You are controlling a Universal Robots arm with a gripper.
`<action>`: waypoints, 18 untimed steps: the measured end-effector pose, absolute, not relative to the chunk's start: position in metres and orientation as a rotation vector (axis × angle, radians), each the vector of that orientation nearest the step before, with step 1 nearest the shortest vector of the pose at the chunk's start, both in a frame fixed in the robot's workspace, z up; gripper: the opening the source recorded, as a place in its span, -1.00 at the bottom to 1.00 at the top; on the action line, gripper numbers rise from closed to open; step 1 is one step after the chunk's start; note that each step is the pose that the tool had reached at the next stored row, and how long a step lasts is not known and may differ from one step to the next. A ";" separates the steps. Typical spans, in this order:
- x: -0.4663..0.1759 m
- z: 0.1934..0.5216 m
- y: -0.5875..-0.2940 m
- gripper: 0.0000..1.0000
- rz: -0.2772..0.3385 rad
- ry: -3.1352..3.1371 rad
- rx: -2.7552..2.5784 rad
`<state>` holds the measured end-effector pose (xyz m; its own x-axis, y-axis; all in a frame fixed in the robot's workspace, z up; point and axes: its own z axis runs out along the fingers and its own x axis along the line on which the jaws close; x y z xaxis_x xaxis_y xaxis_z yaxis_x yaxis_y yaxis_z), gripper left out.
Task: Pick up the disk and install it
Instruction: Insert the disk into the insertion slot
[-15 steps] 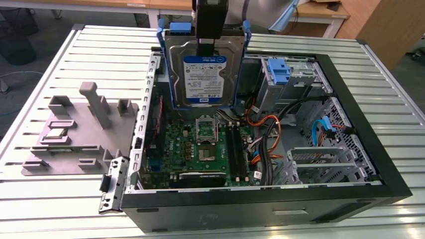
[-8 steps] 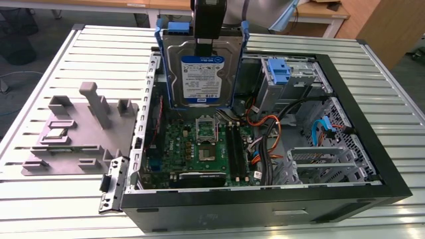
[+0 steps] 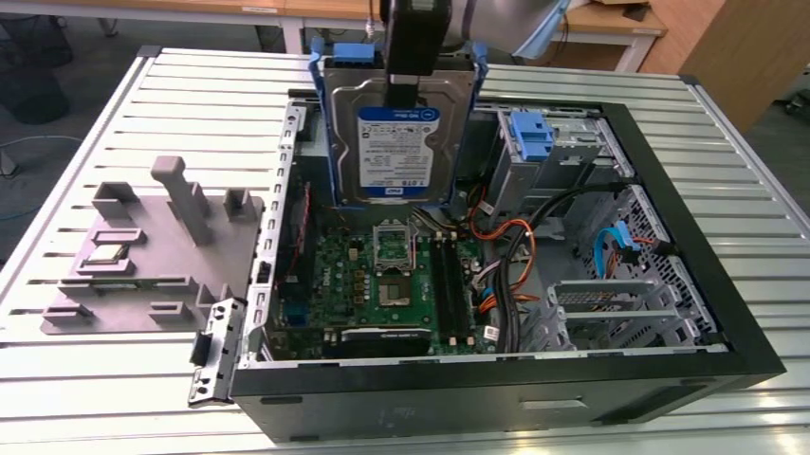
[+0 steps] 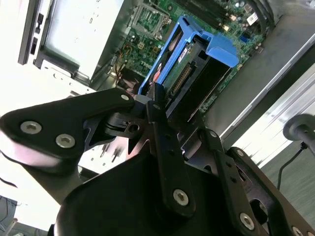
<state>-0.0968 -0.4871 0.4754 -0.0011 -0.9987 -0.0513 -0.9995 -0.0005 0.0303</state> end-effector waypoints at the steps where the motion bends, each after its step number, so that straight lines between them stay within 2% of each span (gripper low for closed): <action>1: -0.094 0.475 -0.487 -0.30 0.090 2.211 -2.210; 18: -0.035 0.473 -0.487 -0.30 0.095 2.214 -2.213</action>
<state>-0.0352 -0.4873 0.4735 -0.0014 -0.9988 -0.0500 -0.9994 -0.0004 0.0359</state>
